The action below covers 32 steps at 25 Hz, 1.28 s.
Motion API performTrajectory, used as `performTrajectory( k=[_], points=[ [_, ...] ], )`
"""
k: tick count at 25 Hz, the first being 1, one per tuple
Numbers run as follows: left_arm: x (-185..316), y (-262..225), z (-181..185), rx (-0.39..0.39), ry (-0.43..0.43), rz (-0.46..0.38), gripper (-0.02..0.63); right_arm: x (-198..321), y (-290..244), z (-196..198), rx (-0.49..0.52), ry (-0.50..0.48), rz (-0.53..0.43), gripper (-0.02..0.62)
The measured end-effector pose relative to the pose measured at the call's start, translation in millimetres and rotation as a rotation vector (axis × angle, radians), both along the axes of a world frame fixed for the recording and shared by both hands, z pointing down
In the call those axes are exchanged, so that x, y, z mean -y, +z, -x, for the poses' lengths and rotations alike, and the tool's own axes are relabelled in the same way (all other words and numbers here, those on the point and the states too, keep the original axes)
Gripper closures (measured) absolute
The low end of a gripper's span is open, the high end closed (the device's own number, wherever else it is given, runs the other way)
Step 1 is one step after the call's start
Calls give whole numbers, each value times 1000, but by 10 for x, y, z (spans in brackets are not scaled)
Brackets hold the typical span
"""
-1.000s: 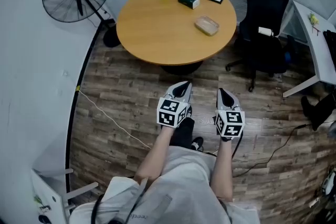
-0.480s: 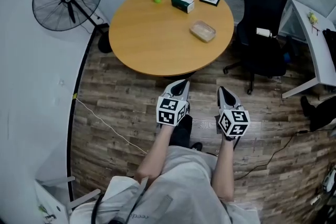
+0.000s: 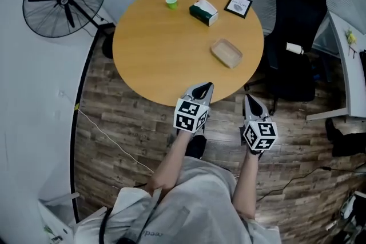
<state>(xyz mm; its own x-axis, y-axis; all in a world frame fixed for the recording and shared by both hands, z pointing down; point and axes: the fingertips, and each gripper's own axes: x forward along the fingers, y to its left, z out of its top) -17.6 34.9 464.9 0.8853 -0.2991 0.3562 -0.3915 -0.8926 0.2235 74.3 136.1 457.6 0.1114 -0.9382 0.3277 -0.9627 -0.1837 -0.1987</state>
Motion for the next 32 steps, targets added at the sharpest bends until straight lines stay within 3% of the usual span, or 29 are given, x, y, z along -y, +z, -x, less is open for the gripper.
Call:
performTrajectory(
  k=[9,14,24,32],
  points=[
    [772,352,-499,34,84,71,600,931,279,-402,-82,-46,119,595],
    [968,540,-654,65,124,82,600,1250,427,-450,-167,-126,181,595],
    [1145,974,-921,146,36,140,600,1833,644,-906,-345,-381,250,595],
    [1088,1245,-1087,245,-35,168,600,1823,1242,-918,-514,-692,362,595]
  ],
)
